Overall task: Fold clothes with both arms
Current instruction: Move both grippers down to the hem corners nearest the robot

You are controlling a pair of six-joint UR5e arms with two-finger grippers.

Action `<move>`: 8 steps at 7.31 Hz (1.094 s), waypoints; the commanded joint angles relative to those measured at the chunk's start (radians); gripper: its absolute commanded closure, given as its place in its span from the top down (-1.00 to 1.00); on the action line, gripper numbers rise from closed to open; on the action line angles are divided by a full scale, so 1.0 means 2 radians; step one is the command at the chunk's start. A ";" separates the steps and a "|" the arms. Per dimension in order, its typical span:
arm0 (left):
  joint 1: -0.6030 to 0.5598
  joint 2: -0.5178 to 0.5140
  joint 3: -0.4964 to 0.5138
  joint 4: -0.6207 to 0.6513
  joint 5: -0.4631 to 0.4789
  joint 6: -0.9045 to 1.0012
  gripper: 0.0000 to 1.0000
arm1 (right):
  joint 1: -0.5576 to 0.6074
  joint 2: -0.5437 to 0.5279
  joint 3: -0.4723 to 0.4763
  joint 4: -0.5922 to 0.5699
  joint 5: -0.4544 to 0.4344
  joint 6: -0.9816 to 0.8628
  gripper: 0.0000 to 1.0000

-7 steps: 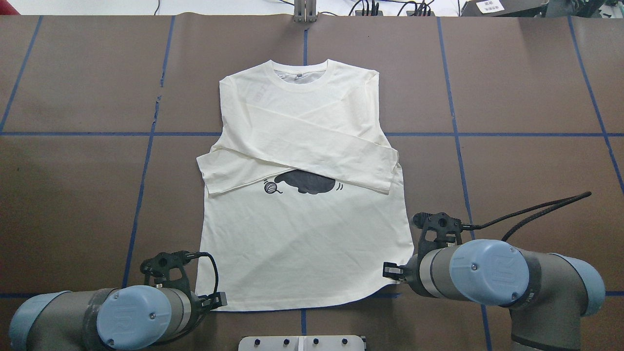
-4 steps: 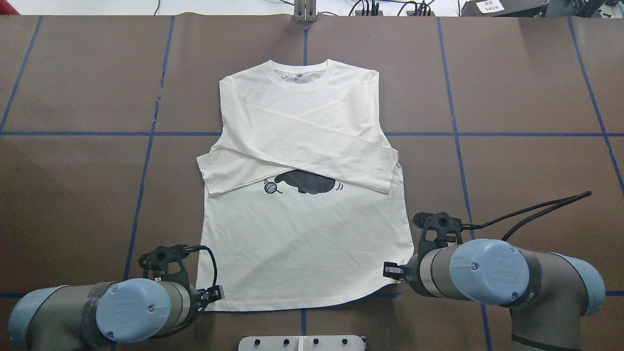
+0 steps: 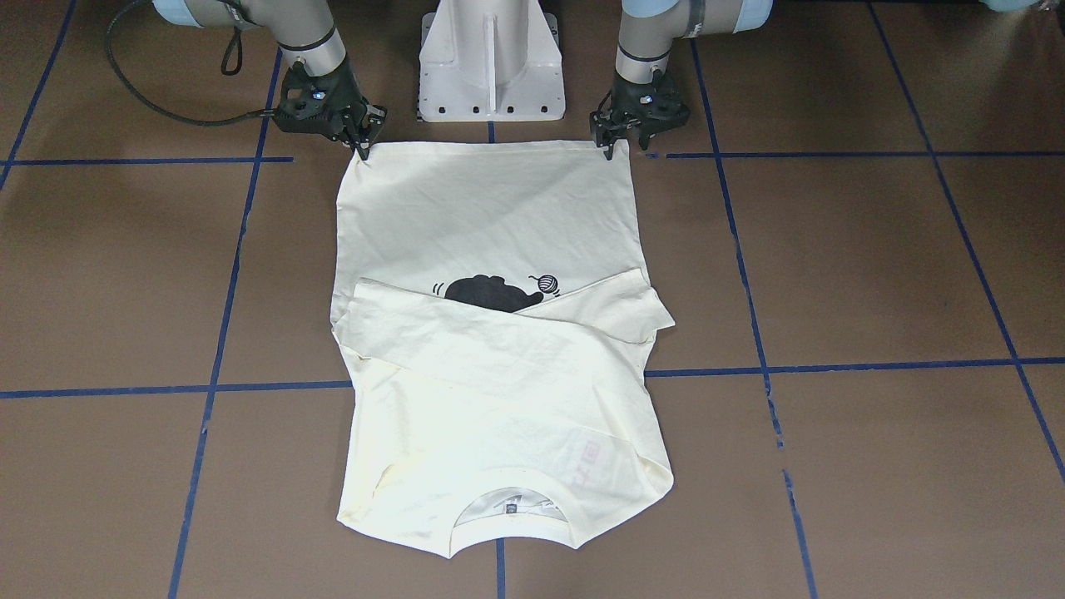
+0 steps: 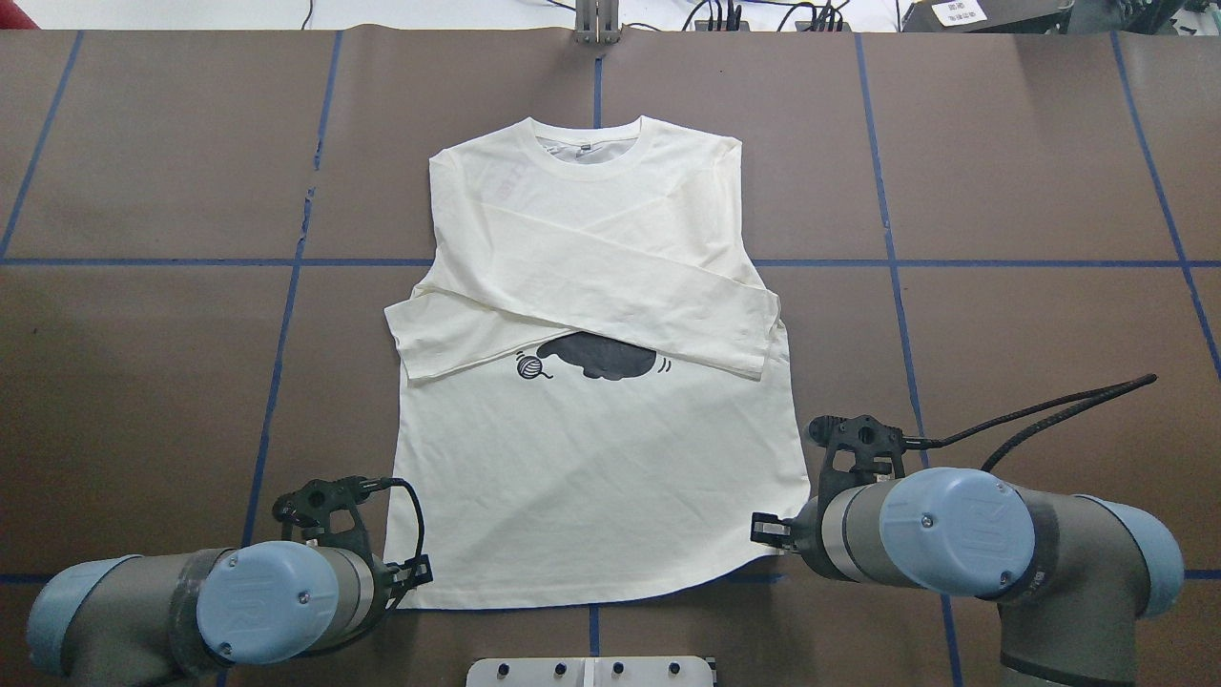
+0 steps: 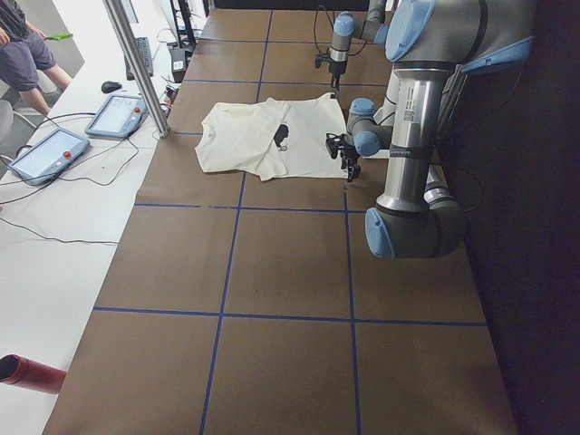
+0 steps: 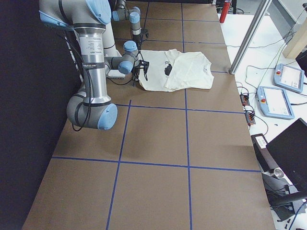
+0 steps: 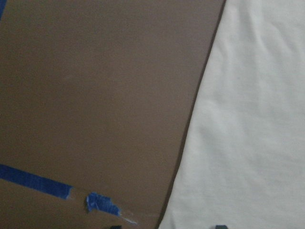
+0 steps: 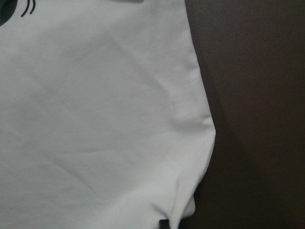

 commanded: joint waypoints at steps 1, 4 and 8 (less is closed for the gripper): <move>-0.001 -0.001 0.001 0.000 0.000 -0.001 -0.70 | 0.000 -0.001 0.000 0.000 0.000 -0.001 -1.00; -0.002 -0.007 -0.006 0.001 -0.005 0.001 -1.00 | 0.001 -0.001 0.000 0.000 0.001 -0.001 -1.00; -0.009 -0.005 -0.054 0.005 -0.006 0.004 -1.00 | 0.011 -0.030 0.047 0.000 0.015 -0.001 -1.00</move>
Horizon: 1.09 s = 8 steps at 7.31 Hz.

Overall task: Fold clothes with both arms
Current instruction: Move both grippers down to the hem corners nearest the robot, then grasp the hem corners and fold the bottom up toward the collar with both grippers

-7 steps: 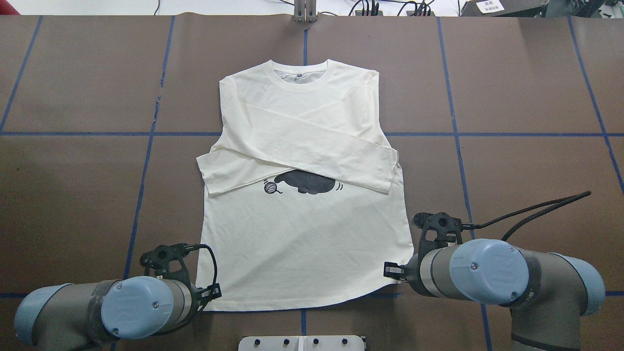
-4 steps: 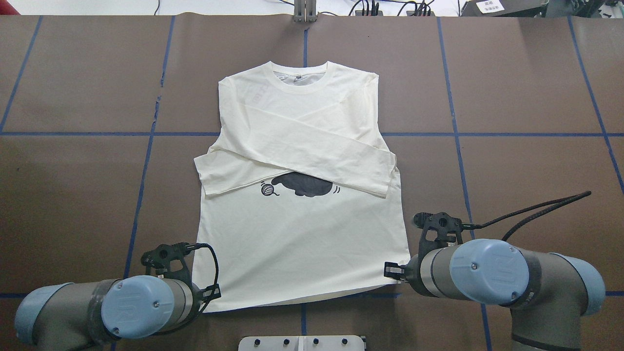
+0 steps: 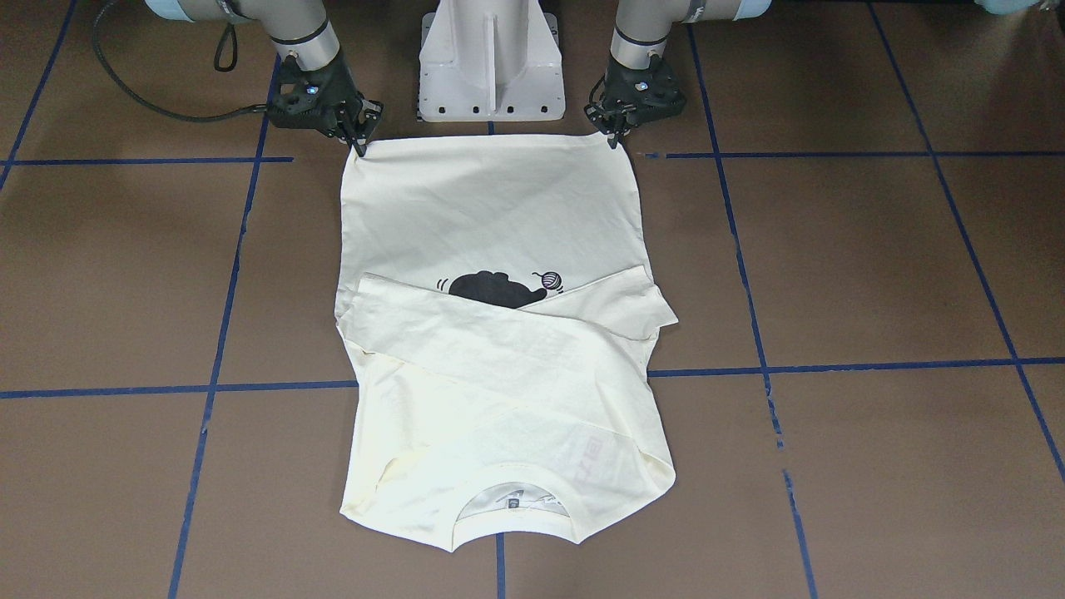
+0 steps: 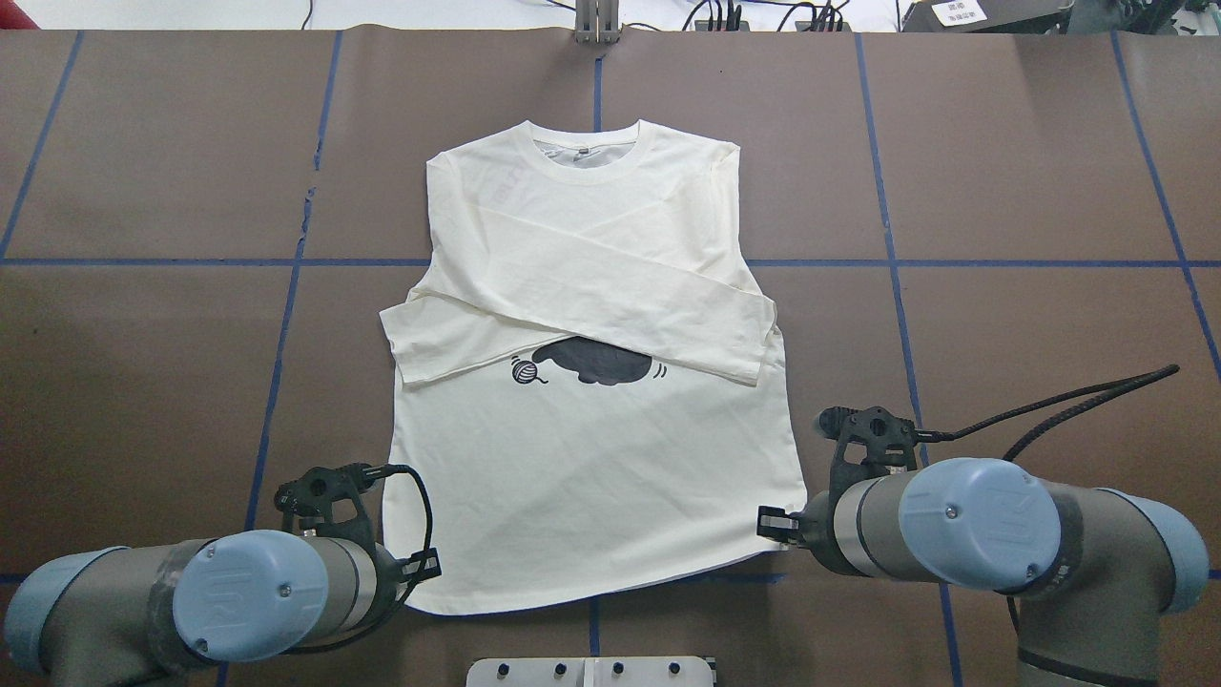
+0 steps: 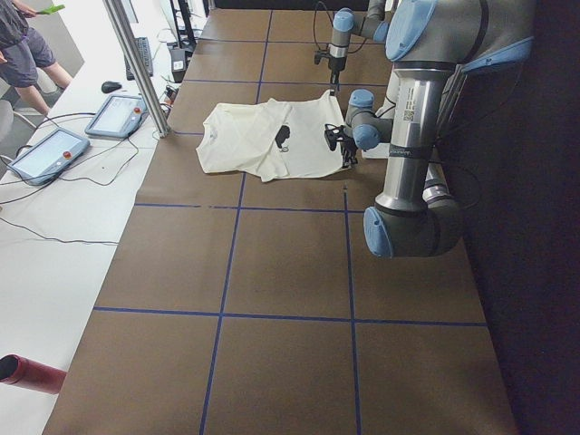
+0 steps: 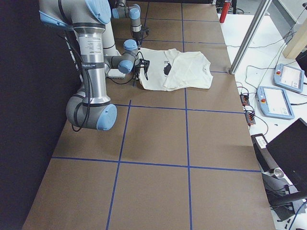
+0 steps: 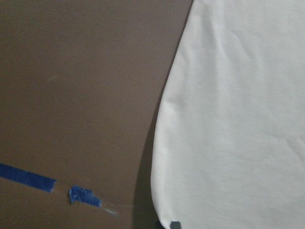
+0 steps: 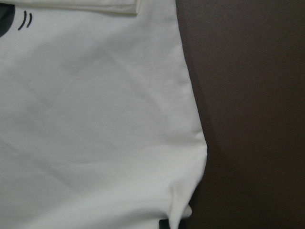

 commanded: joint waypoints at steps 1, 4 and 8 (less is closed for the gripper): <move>0.000 0.004 -0.037 0.002 0.000 0.000 -1.00 | 0.002 -0.045 0.048 0.000 0.019 -0.001 -1.00; 0.052 -0.009 -0.123 0.086 -0.001 0.000 -1.00 | -0.015 -0.091 0.095 -0.001 0.099 0.005 -1.00; 0.055 -0.026 -0.142 0.087 -0.020 0.000 -1.00 | 0.023 -0.070 0.083 0.001 0.131 -0.003 -1.00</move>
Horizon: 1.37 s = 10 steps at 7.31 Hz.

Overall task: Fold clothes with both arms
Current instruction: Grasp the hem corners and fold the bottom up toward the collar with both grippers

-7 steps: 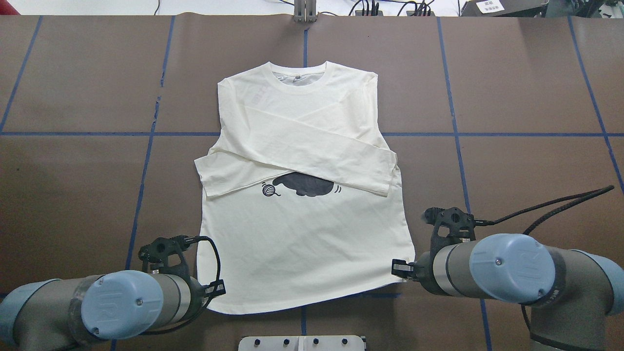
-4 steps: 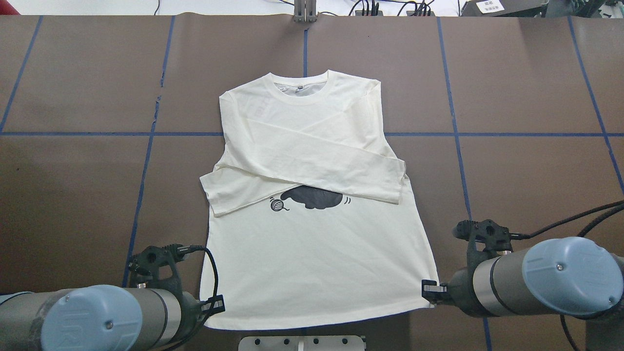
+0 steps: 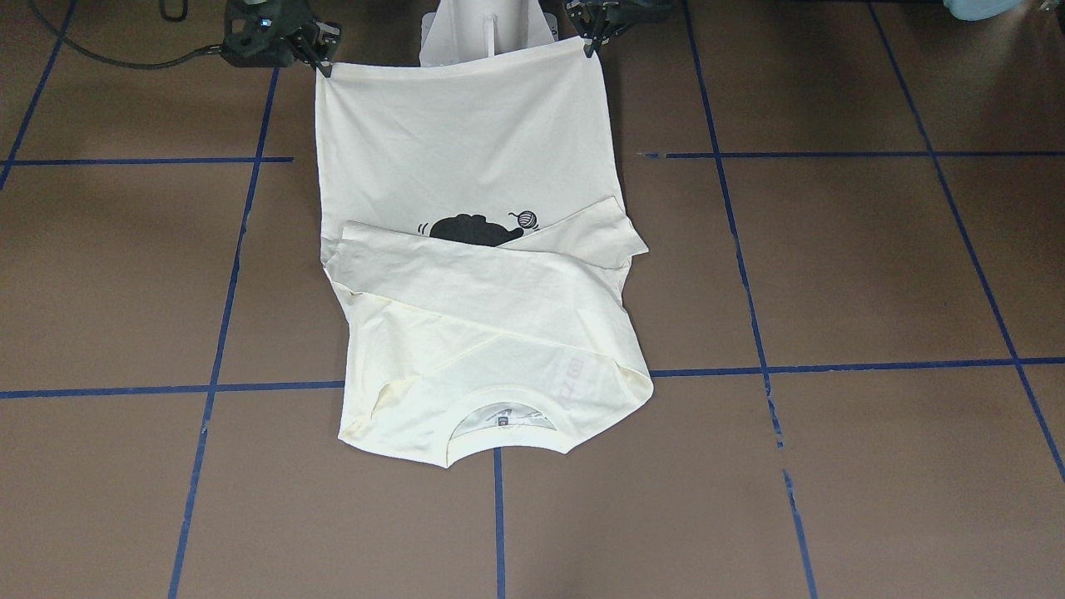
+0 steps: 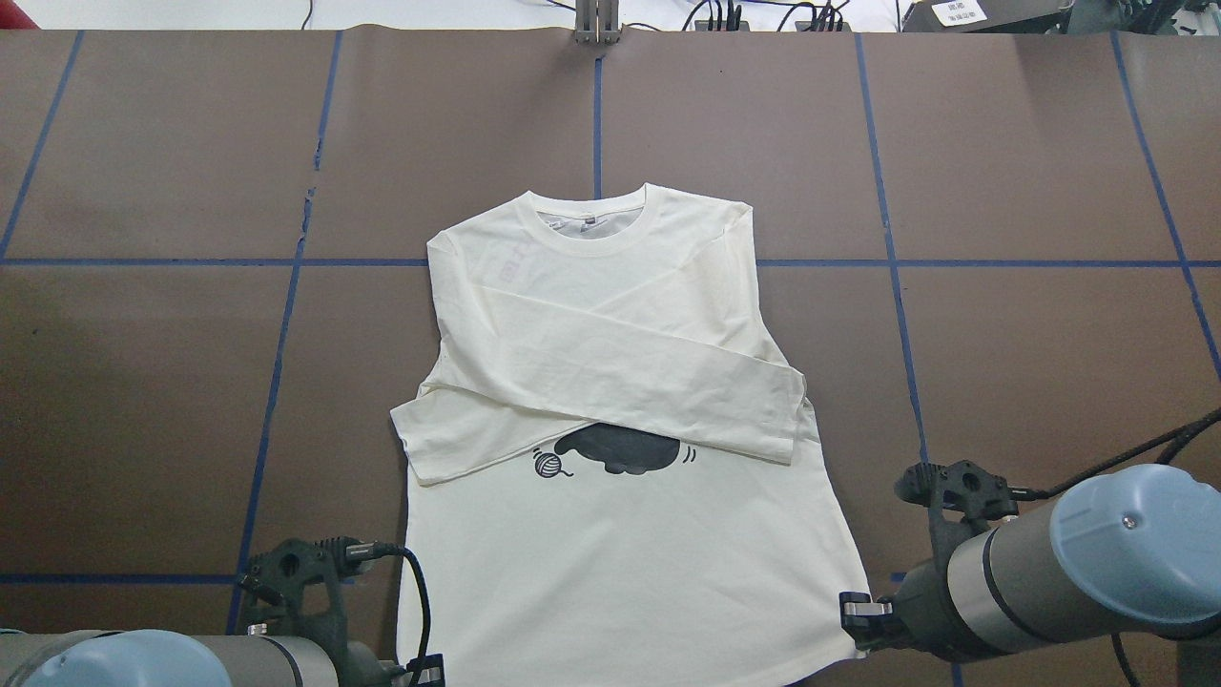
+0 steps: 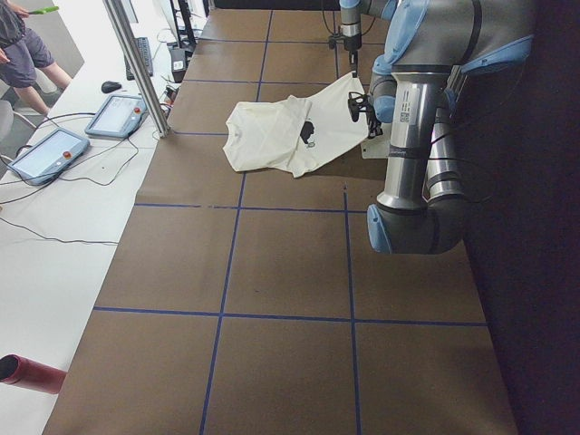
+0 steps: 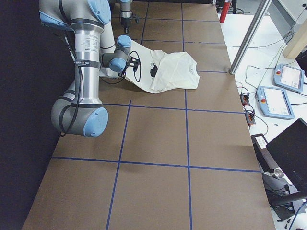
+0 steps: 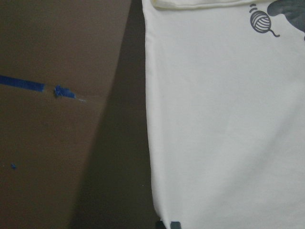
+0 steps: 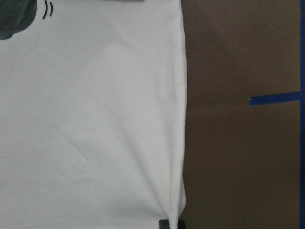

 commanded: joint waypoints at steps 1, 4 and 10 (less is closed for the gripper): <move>-0.035 -0.017 -0.001 -0.001 -0.016 0.001 -1.00 | 0.068 0.029 -0.020 0.000 0.004 -0.012 -1.00; -0.176 -0.045 0.018 -0.001 -0.062 0.084 -1.00 | 0.191 0.073 -0.131 0.127 0.033 -0.016 -1.00; -0.312 -0.105 0.219 -0.087 -0.077 0.105 -1.00 | 0.308 0.281 -0.375 0.142 0.038 -0.035 -1.00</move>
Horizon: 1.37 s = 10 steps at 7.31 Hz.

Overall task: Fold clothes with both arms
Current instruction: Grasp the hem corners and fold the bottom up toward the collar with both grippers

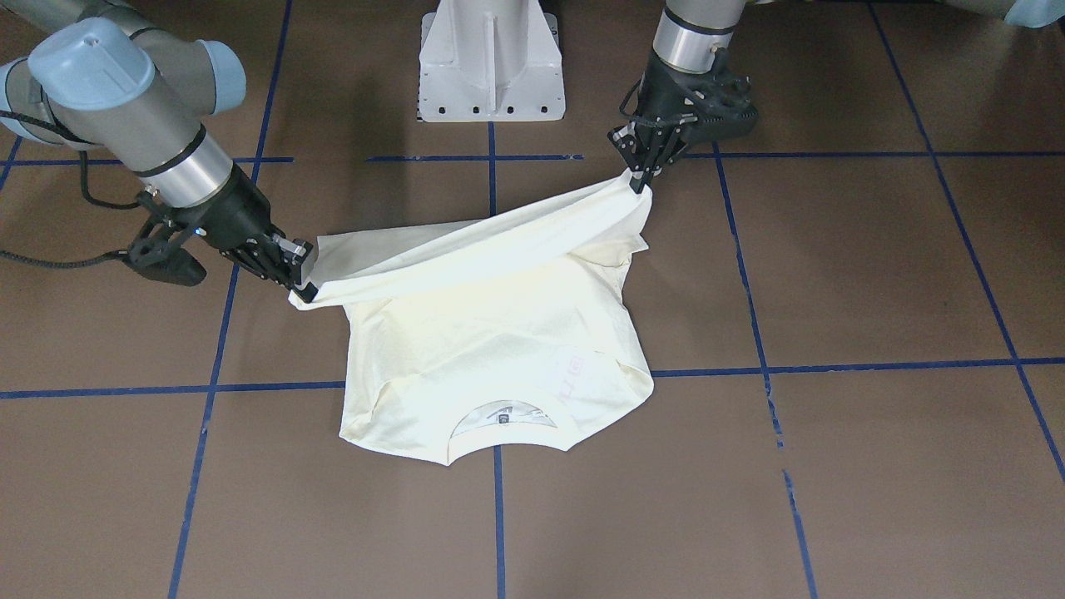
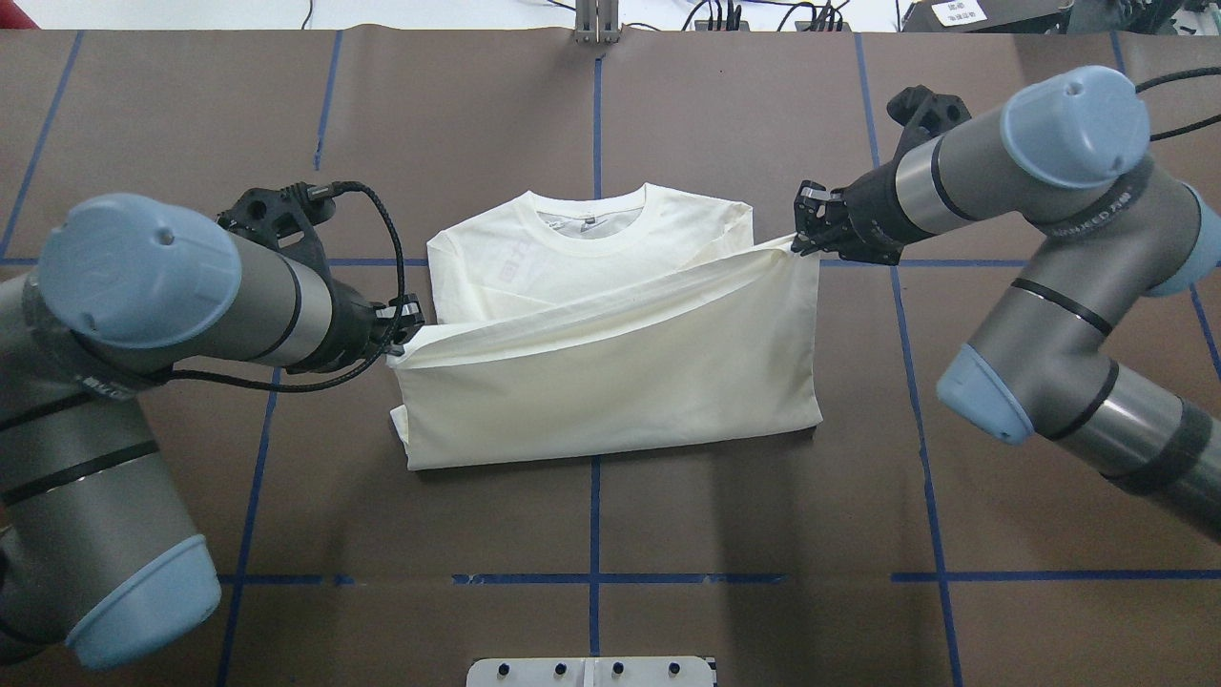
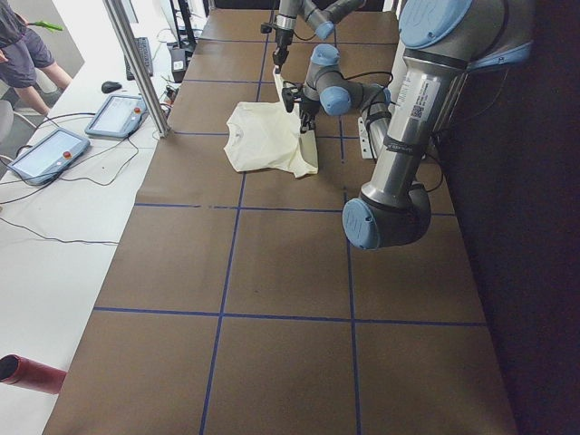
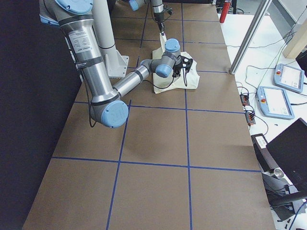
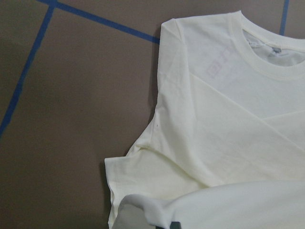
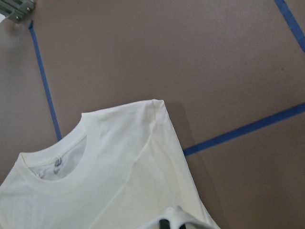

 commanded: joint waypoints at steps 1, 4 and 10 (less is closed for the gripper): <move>-0.034 -0.015 0.118 -0.115 0.001 0.000 -1.00 | 0.017 0.078 -0.110 0.001 -0.007 -0.016 -1.00; -0.060 -0.039 0.232 -0.194 0.002 0.000 -1.00 | 0.017 0.127 -0.210 0.026 -0.023 -0.016 -1.00; -0.062 -0.072 0.265 -0.208 0.001 -0.006 -1.00 | 0.010 0.129 -0.235 0.063 -0.023 -0.018 -1.00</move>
